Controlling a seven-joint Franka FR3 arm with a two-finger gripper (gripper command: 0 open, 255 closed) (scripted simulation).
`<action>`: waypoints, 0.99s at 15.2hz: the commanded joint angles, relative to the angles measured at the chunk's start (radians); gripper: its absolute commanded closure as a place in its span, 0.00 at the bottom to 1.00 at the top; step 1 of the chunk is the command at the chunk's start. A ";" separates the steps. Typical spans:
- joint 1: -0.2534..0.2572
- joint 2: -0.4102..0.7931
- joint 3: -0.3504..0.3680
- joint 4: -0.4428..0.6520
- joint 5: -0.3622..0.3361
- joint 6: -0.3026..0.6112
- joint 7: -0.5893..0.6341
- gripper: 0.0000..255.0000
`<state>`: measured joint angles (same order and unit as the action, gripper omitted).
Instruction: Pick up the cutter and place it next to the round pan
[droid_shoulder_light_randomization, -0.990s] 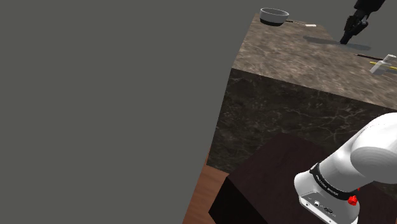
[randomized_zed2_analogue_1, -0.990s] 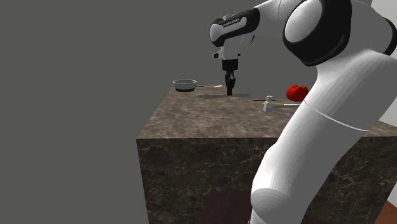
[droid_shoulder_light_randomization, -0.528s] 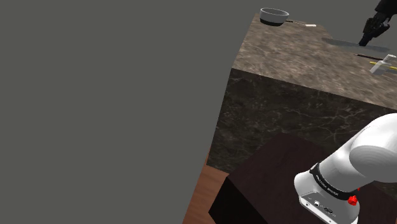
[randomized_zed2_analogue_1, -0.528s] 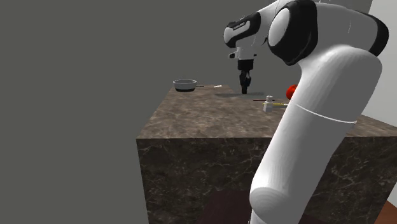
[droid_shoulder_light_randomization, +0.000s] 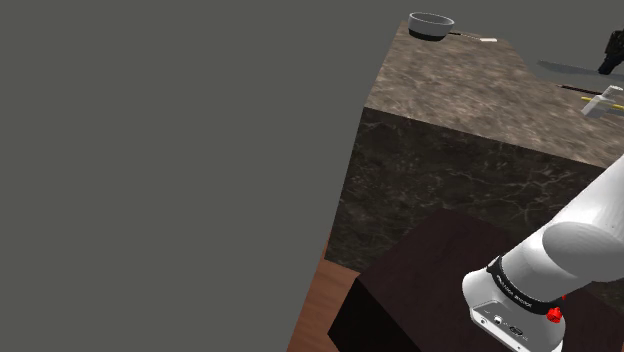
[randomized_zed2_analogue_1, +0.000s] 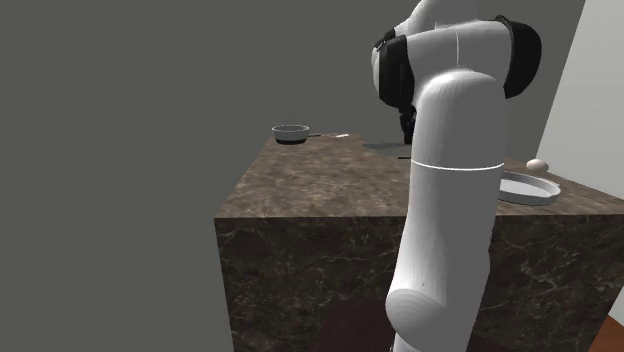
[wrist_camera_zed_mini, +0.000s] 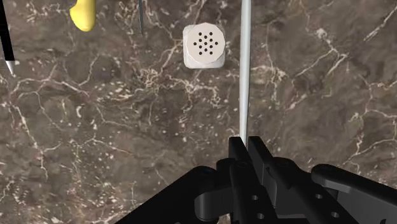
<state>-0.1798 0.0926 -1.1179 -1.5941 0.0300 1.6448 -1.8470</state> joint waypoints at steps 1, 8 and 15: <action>-0.105 0.132 -0.026 0.080 0.125 -0.019 -0.133 1.00; -0.088 0.104 -0.011 -0.033 0.099 0.083 -0.115 1.00; -0.077 0.102 -0.008 -0.130 0.100 0.177 -0.113 1.00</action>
<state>-0.2527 0.1851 -1.1291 -1.7073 0.1230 1.8118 -1.9556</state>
